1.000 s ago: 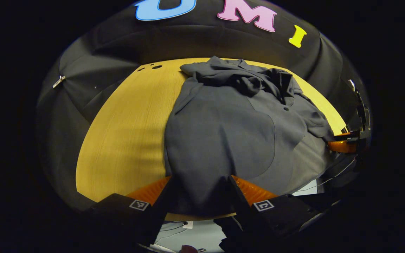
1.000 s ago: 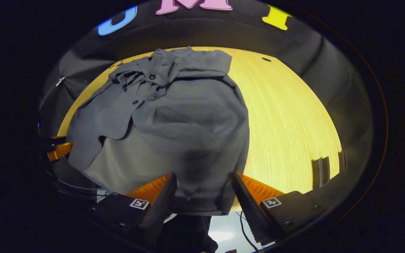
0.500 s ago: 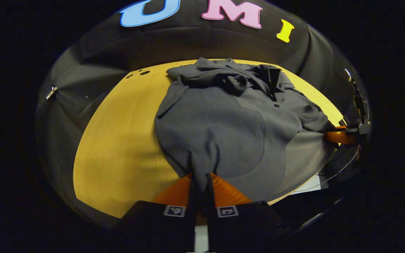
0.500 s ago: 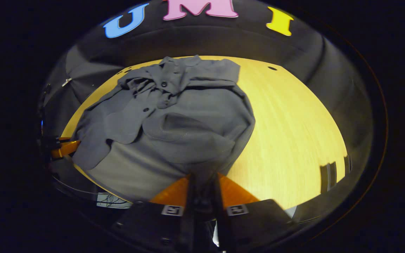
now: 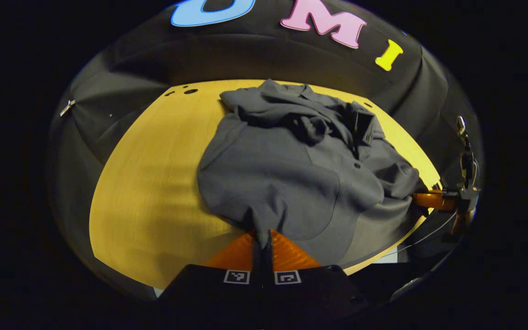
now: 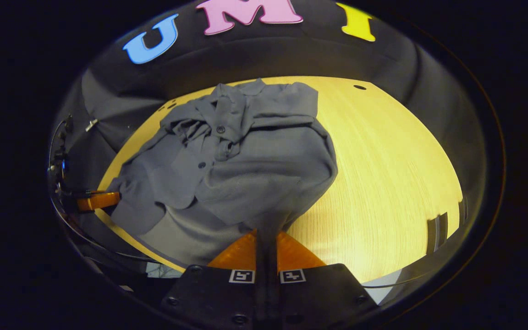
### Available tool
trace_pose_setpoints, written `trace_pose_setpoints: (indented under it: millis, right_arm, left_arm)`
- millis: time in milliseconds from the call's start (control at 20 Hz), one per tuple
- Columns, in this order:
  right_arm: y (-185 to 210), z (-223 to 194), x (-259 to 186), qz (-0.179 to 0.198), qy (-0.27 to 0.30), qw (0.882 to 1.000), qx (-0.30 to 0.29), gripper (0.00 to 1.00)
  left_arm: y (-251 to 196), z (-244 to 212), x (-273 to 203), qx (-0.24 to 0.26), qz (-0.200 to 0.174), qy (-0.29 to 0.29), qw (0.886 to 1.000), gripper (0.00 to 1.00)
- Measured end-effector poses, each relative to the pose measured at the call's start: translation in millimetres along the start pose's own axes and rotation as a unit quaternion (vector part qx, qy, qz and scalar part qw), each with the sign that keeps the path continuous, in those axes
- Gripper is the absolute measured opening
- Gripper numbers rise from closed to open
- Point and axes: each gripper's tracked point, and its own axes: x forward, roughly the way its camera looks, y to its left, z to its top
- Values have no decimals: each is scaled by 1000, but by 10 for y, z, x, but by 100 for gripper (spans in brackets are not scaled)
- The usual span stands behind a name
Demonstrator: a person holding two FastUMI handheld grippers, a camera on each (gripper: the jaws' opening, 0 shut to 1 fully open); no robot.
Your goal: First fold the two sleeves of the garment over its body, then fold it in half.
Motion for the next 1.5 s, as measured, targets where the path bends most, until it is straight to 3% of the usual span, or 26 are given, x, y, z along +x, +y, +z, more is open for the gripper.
trace_pose_setpoints:
  millis: [400,500,550,600,800,1150,1500]
  right_arm:
    - [9,1184,-200,-1,-117,992,45,5]
    - [67,1523,-164,1,-146,989,39,5]
    - [93,1688,-129,3,-158,987,41,0]
    - [107,1838,-85,4,-169,985,43,5]
    - [69,2347,96,0,-201,979,40,5]
    - [1,2958,491,-6,-228,973,25,5]
    - [-124,3311,1046,-12,-232,972,26,5]
  left_arm:
    - [-15,1223,-197,-33,-15,-99,994,6]
    - [31,1532,-111,-31,-13,-122,992,5]
    - [67,1664,-57,-30,-9,-130,991,5]
    - [92,1791,-1,-32,-9,-138,990,5]
    - [144,2281,151,-30,-13,-169,985,5]
    - [221,2962,497,-16,-10,-208,978,5]
    - [311,3342,1003,-20,-1,-218,976,5]
